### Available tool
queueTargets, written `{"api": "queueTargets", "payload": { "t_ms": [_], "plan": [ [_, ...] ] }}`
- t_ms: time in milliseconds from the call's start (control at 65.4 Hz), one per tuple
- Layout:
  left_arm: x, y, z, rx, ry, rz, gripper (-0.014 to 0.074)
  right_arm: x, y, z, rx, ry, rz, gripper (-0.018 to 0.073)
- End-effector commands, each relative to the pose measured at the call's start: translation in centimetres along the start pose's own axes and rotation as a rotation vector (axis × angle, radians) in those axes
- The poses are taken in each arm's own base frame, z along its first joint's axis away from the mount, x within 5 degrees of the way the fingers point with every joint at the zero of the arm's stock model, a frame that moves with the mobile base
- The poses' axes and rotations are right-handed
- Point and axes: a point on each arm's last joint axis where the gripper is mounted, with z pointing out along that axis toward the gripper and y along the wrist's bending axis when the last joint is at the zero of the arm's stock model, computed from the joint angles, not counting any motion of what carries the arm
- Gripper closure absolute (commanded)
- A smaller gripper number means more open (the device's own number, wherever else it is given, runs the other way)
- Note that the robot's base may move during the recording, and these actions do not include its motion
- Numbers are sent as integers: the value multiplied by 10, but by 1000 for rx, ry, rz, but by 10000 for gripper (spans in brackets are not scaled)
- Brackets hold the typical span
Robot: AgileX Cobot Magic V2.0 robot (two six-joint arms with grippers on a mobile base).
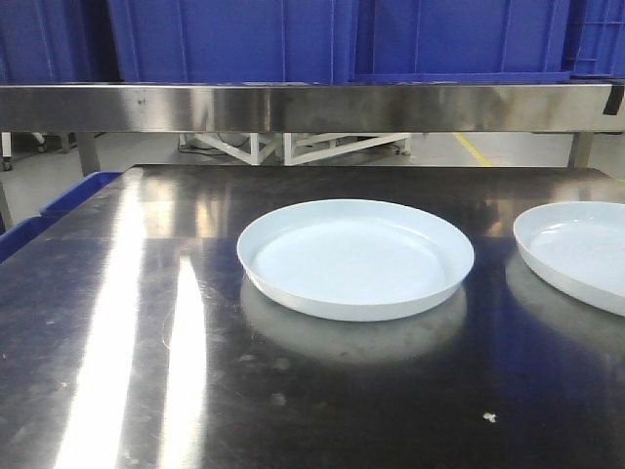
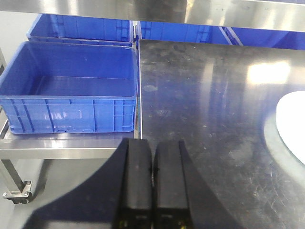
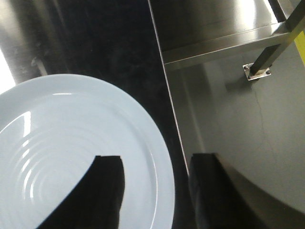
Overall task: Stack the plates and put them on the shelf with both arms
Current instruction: 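Grip the plate rim with the right gripper and lift it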
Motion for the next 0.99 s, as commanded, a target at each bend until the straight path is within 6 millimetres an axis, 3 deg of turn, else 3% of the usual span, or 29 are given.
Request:
{"api": "queueTargets", "payload": {
  "t_ms": [0,275,474,979],
  "plan": [
    [-17,0,-3,-4,-112,-3,509,-21,1,-4,-2,-108,-11,125],
    [-17,0,-3,-4,-112,-3,509,-22,-1,15,8,-64,-13,125],
    [-17,0,-3,-4,-112,-3,509,-19,-13,25,39,-34,15,127],
    [-17,0,-3,-4,-112,-3,509,-15,-15,35,46,4,19,127]
  ]
}}
